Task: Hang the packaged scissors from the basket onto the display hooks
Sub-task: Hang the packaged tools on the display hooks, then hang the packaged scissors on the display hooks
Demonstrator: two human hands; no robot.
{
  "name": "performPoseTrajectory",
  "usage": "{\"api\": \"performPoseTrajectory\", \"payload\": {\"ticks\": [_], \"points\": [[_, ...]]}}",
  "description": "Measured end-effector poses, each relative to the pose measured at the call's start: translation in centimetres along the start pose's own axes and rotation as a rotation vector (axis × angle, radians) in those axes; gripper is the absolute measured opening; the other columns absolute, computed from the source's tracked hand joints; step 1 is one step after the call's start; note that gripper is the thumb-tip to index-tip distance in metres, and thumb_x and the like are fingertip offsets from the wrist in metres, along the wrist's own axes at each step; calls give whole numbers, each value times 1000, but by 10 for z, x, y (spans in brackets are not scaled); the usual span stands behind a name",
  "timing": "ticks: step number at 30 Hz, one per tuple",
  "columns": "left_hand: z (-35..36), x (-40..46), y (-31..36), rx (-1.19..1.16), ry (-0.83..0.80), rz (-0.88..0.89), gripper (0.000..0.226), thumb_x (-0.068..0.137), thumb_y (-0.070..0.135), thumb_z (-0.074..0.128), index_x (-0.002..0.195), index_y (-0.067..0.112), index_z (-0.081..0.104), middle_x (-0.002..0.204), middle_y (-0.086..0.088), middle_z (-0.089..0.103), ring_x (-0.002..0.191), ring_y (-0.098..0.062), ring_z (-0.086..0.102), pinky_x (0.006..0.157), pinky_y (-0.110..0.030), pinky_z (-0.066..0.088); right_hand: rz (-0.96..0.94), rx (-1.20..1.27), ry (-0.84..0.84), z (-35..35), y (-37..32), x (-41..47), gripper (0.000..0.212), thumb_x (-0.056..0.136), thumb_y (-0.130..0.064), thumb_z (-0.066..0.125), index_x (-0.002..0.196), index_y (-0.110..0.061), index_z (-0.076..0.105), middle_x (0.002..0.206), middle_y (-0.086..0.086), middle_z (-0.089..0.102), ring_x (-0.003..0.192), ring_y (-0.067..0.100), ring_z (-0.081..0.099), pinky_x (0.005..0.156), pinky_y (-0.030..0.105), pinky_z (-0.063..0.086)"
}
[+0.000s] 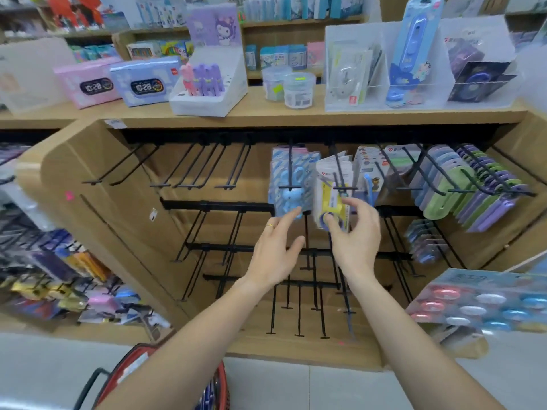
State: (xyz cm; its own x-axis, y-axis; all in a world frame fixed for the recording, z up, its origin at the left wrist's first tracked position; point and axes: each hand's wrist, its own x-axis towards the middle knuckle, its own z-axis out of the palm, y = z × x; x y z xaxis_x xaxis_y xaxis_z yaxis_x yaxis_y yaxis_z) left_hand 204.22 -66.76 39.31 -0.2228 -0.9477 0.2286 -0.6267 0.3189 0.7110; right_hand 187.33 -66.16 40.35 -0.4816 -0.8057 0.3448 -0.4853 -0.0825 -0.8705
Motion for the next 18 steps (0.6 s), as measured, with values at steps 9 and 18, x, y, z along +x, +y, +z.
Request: {"api": "performPoseTrajectory", "payload": {"ticks": [9, 18], "points": [[-75, -146, -120, 101, 124, -330, 53, 105, 34, 60, 156, 36, 45, 139, 1, 53, 126, -18, 57, 103, -34, 49, -84, 82, -448, 60, -23, -133, 39, 93, -20, 76, 129, -26, 62, 126, -12, 61, 121, 6, 57, 107, 36, 49], [-113, -336, -256, 185, 138, -857, 54, 103, 33, 63, 155, 26, 50, 146, -12, 51, 138, -31, 47, 113, -39, 39, 114, -3, -1041, 187, 21, -309, 42, 96, -27, 74, 133, -33, 56, 125, -27, 57, 123, 7, 56, 102, 29, 45]]}}
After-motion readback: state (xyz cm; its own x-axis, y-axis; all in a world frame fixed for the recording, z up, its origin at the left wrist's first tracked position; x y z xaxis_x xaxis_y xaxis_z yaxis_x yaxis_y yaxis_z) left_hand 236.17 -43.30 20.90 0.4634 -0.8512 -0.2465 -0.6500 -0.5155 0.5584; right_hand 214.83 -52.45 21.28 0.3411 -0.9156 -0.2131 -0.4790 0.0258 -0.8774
